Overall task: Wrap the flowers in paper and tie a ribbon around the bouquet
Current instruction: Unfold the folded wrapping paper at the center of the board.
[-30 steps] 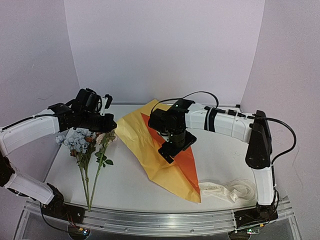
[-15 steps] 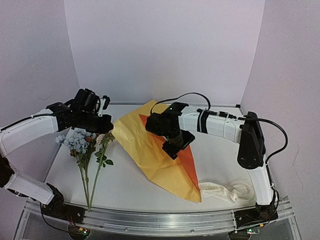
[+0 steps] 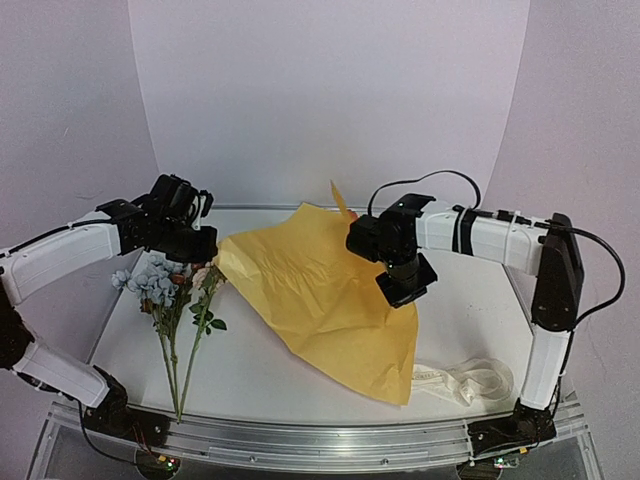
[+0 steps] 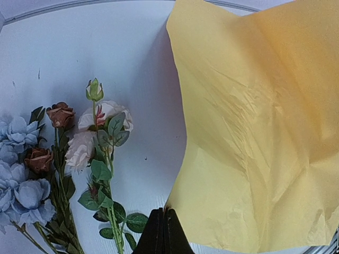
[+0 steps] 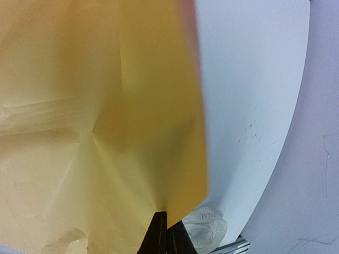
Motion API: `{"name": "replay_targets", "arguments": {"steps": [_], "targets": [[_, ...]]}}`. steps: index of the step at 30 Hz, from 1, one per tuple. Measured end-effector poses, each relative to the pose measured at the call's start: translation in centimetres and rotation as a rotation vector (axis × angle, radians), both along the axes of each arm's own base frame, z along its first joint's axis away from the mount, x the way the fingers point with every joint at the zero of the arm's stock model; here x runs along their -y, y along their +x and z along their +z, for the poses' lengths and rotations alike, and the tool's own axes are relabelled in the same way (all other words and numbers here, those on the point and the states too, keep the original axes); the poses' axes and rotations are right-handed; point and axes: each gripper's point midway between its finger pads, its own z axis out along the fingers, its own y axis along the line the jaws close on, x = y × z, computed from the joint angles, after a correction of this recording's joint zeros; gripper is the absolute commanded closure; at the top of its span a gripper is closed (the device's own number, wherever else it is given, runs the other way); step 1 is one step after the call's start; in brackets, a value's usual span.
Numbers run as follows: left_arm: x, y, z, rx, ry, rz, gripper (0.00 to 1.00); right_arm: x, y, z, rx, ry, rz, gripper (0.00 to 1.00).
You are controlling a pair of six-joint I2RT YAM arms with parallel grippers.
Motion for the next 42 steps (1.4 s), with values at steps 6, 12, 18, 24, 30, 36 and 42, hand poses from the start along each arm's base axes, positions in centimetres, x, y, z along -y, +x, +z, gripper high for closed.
{"name": "replay_targets", "arguments": {"steps": [6,12,18,24,30,36,42], "targets": [[-1.3,2.3,-1.7,-0.041,0.028,0.071,1.00,3.0,-2.7,-2.1,-0.032,0.096,-0.211,0.99],[-3.0,4.4,-5.5,-0.123,0.043,0.145,1.00,3.9,-6.1,-5.8,-0.047,0.235,-0.436,0.91],[-4.2,6.8,-9.0,-0.193,0.064,0.188,1.00,1.2,-7.4,-9.0,-0.063,0.383,-0.559,0.70],[-4.5,9.8,-8.8,-0.172,0.066,0.196,1.00,-0.6,-8.4,-9.4,-0.066,0.482,-0.555,0.54],[-4.4,11.7,-7.6,-0.141,0.058,0.183,1.00,1.0,-9.3,-7.8,-0.043,0.516,-0.515,0.40],[-4.5,11.5,-7.7,-0.155,0.062,0.181,1.00,2.8,-9.3,-5.5,-0.023,0.531,-0.449,0.34],[-5.1,9.9,-7.6,-0.171,0.061,0.201,0.99,4.1,-8.6,-4.8,-0.061,0.511,-0.408,0.32]]}}
